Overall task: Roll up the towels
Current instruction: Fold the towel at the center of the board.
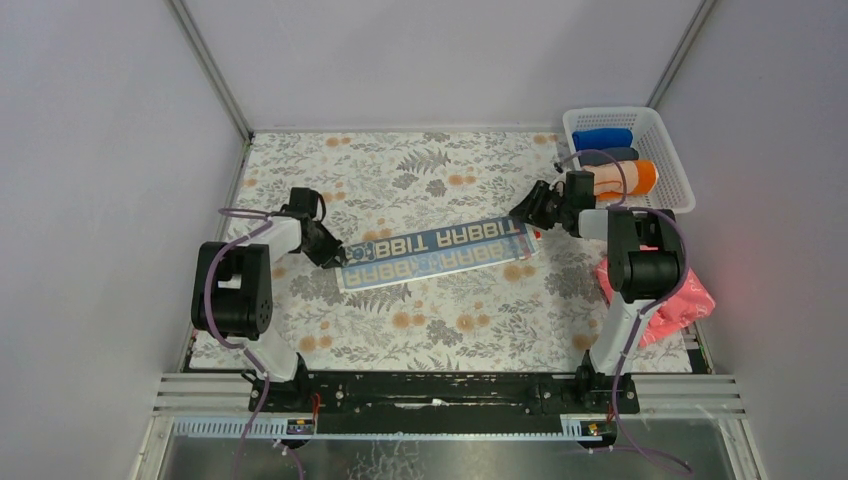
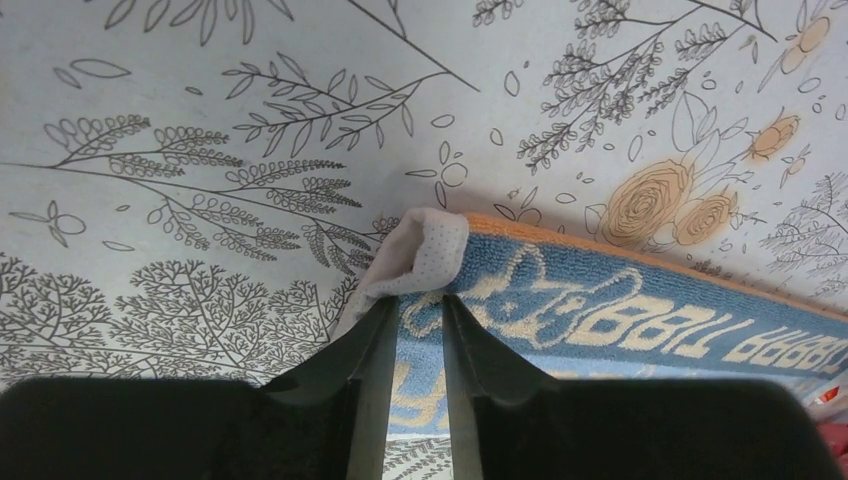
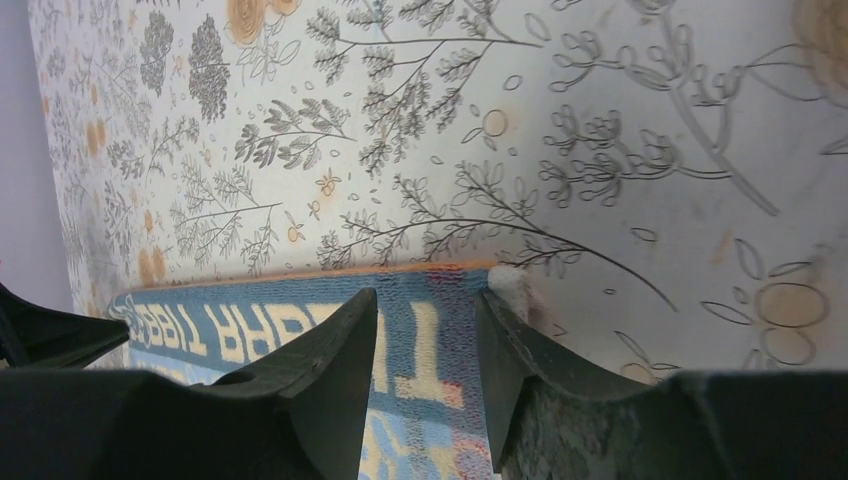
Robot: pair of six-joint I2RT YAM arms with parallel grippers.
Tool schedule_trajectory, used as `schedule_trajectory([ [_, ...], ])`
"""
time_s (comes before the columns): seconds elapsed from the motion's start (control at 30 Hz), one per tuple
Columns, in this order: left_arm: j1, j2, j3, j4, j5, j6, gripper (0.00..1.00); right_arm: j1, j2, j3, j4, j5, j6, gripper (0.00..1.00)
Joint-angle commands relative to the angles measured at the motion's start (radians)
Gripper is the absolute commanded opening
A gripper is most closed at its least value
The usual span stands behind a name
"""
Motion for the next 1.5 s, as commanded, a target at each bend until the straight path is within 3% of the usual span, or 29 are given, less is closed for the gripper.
schedule_trajectory([
  [0.0,0.009,0.031,-0.033,0.04,-0.046,-0.007,0.28,-0.02,-0.043,0.024,-0.043,-0.01,-0.04,0.48],
  [0.13,0.001,-0.054,-0.023,0.018,-0.027,0.013,0.47,-0.019,-0.125,0.055,-0.195,0.022,-0.111,0.5],
  [0.27,-0.003,-0.133,0.016,-0.057,-0.048,0.063,0.55,-0.011,-0.172,0.101,-0.416,0.15,-0.224,0.52],
  [0.43,-0.004,-0.208,0.059,-0.151,-0.103,0.154,0.66,0.024,-0.151,0.156,-0.575,0.285,-0.342,0.52],
  [0.8,-0.001,-0.29,0.062,-0.212,-0.238,0.288,0.75,0.109,-0.029,0.283,-0.727,0.333,-0.429,0.52],
  [1.13,-0.003,-0.29,0.054,-0.204,-0.225,0.293,0.76,0.183,0.091,0.323,-0.861,0.462,-0.462,0.5],
  [1.3,-0.001,-0.295,0.049,-0.201,-0.223,0.29,0.76,0.2,0.13,0.317,-0.91,0.511,-0.471,0.35],
  [1.47,-0.001,-0.297,0.044,-0.194,-0.201,0.29,0.75,0.2,0.143,0.321,-0.928,0.6,-0.503,0.06],
])
